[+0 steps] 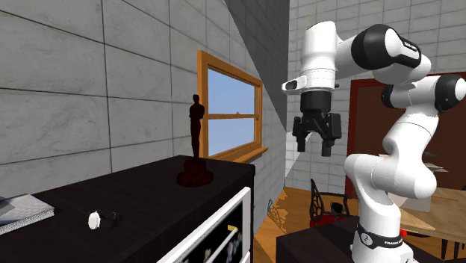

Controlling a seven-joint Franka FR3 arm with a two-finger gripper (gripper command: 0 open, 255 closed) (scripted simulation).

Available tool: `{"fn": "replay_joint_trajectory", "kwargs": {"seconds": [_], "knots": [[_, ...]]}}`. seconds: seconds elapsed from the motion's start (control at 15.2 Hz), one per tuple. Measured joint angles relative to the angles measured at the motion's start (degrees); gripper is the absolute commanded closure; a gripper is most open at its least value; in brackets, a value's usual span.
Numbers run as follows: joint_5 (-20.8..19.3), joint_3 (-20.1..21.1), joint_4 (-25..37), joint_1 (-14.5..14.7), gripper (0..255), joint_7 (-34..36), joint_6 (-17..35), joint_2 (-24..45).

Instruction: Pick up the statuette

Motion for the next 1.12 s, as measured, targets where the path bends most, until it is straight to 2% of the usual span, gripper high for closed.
{"fn": "replay_joint_trajectory", "kwargs": {"seconds": [0.2, 0.79, 1.12], "knots": [[-0.67, -0.49, 1.59, -0.54, 0, -0.27, 1.11, 1.86], [-4.36, -3.94, 11.21, -3.86, 0, -1.8, 9.31, 13.23], [-5.59, -5.98, 19.48, -5.32, 0, -2.56, 11.81, 20.15]]}}
